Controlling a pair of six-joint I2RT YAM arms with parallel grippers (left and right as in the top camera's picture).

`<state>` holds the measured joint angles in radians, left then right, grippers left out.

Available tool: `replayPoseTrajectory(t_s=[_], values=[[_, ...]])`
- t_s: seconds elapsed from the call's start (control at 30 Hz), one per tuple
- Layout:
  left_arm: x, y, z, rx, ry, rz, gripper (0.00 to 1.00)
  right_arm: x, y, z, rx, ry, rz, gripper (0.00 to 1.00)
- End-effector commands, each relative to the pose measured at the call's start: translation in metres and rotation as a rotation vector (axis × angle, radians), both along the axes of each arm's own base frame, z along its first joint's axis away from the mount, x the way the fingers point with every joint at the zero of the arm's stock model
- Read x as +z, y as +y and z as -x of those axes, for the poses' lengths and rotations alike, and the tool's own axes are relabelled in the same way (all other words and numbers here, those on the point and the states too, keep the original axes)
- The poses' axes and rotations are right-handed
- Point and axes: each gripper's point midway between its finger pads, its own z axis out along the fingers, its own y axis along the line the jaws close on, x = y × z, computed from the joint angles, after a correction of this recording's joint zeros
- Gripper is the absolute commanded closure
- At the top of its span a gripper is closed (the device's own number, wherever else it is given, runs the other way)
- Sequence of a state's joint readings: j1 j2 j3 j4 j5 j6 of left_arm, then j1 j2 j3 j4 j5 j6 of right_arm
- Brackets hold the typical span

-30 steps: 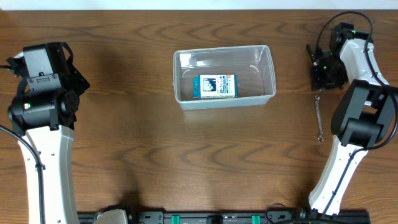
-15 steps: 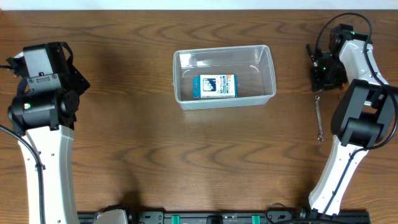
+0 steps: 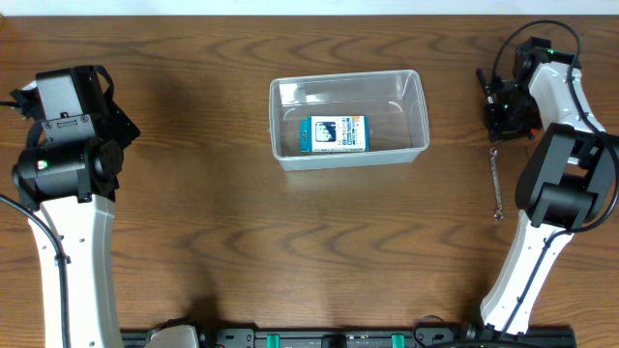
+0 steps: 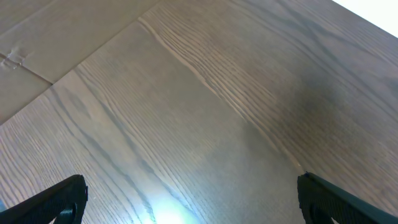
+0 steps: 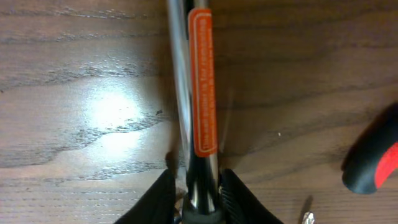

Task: Pack container
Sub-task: 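Lower the right gripper onto the chrome wrench and close on it, then lift the wrench and carry it left over the container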

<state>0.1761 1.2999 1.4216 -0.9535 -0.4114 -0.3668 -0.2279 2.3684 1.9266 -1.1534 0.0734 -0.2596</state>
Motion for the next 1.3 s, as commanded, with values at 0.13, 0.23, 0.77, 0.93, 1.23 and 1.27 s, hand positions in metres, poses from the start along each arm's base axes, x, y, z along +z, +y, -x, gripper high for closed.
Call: replayPoseTrajectory(t_s=[0.13,0.23,0.77,0.93,1.23,1.27], values=[[0.003,0.004,0.001,0.023,-0.008,-0.012,0.02,-0.005,-0.005,0.002,-0.008,0.004,-0.012,0.96],[0.003,0.004,0.001,0.023,-0.008,-0.012,0.02,-0.005,-0.004,0.002,-0.008,0.003,-0.012,0.99],[0.003,0.004,0.001,0.023,-0.008,-0.012,0.02,0.091,0.006,-0.066,0.032,-0.26,-0.006,0.99],[0.003,0.004,0.001,0.023,-0.008,-0.012,0.02,0.148,0.025,-0.086,0.084,-0.375,0.012,0.99],[0.003,0.004,0.001,0.023,-0.008,-0.012,0.02,0.223,0.115,-0.091,0.365,-0.513,-0.017,0.99],[0.003,0.004,0.001,0.023,-0.008,-0.011,0.02,0.229,0.129,-0.089,0.415,-0.522,-0.032,0.99]])
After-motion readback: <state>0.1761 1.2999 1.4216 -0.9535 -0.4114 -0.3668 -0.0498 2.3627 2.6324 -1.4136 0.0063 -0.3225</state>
